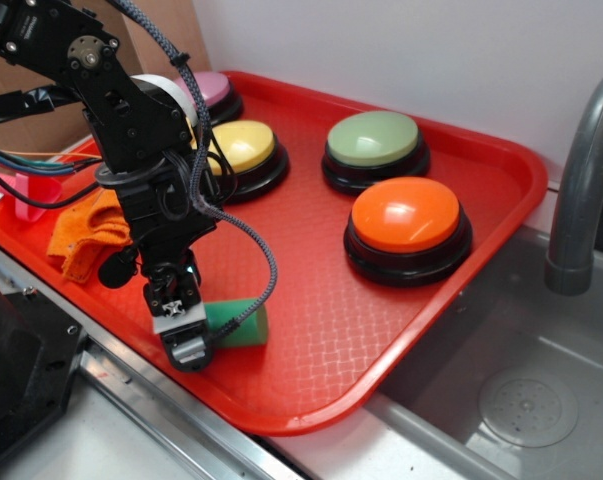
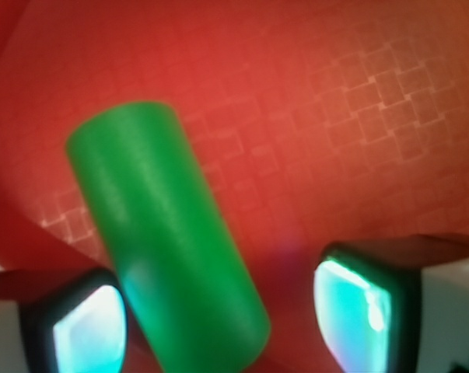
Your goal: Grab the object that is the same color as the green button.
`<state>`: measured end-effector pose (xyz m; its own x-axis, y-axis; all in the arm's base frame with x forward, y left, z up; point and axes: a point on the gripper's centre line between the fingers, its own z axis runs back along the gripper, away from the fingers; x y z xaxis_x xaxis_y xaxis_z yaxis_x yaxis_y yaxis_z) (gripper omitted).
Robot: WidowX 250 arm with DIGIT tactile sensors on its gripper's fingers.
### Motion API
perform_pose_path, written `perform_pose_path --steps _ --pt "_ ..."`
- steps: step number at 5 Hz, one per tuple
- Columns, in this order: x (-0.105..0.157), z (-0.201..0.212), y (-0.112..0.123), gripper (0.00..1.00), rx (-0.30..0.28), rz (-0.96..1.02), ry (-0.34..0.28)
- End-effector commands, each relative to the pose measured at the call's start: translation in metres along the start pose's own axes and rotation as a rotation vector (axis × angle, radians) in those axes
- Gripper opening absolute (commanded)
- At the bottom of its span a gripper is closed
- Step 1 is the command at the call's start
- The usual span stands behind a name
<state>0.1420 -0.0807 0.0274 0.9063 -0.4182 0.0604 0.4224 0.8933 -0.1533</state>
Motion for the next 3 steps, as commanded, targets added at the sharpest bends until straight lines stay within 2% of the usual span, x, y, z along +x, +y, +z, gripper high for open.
perform_pose_path --steps 1,2,3 --pt "0.008 -0.0025 0.0026 0.0 -0.009 0.048 -0.02" --pt "0.0107 -0.0049 0.0028 0.0 -0.009 0.053 -0.008" --pt "0.0106 -0.0013 0.009 0.0 -0.008 0.082 -0.035"
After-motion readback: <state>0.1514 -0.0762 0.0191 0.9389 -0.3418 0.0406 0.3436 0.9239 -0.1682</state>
